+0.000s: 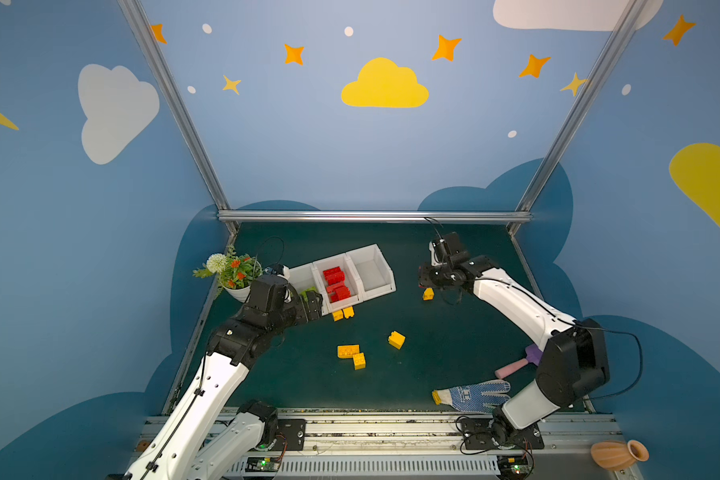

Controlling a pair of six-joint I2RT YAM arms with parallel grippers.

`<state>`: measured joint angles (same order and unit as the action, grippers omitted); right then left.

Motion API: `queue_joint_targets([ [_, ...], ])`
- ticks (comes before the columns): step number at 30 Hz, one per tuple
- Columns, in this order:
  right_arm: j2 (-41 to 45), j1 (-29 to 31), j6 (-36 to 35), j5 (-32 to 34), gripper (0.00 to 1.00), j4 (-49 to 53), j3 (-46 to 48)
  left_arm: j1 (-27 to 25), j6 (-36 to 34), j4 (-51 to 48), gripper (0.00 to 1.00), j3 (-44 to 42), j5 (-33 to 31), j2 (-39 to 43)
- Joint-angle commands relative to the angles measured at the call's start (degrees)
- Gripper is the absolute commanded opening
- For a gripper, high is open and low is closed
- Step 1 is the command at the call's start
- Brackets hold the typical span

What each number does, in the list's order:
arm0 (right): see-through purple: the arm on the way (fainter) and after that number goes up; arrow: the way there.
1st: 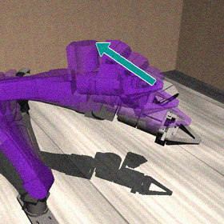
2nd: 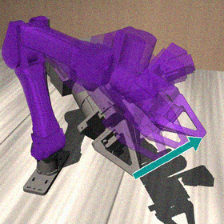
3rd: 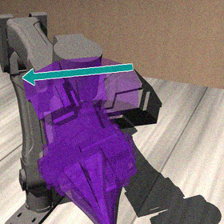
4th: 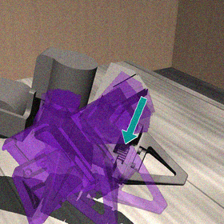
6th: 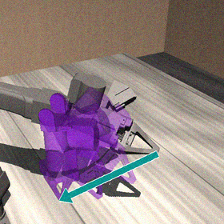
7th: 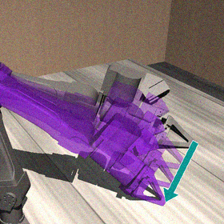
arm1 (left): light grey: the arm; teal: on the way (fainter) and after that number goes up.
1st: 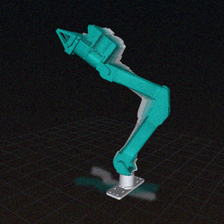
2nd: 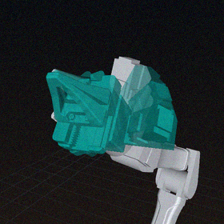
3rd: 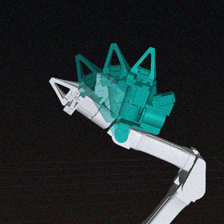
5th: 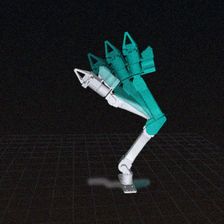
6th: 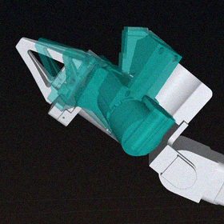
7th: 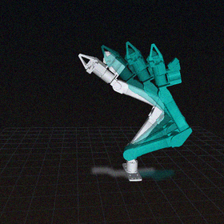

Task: Sort the legos into containers by color
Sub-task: 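Lift the red brick with the right gripper toward the middle compartment, then lower the red brick into the middle compartment and open the right gripper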

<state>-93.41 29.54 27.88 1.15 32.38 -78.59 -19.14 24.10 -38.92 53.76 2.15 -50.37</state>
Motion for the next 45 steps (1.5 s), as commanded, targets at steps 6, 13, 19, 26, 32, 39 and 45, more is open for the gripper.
queue_joint_targets([
  [6,-14.84,7.08,-0.83,-5.83,0.24,1.23,-19.68,0.32,-0.36,-0.18,0.99,-0.50,-3.39,2.08],
  [13,-26.47,11.91,0.59,-8.57,0.24,0.90,-33.83,0.28,-0.33,0.10,1.00,-0.61,-3.08,2.42],
  [19,-36.68,13.85,1.47,-10.54,0.24,1.65,-44.86,0.30,-0.36,0.33,1.00,-0.70,-2.33,2.62],
  [26,-45.82,15.36,2.79,-10.99,0.27,2.85,-55.61,0.29,-0.35,0.51,1.00,-0.84,-2.15,2.79],
  [32,-48.60,15.37,3.33,-11.06,0.42,3.30,-58.94,0.27,-0.42,0.60,1.00,-0.90,-1.80,2.47],
  [39,-46.60,15.20,2.12,-10.82,0.61,3.06,-57.45,0.32,-0.62,0.60,1.00,-1.00,-0.99,1.51],
  [45,-36.12,13.39,1.59,-11.47,0.64,-3.50,-44.71,-2.67,-0.81,-0.64,0.99,-0.61,-2.78,-1.09],
])
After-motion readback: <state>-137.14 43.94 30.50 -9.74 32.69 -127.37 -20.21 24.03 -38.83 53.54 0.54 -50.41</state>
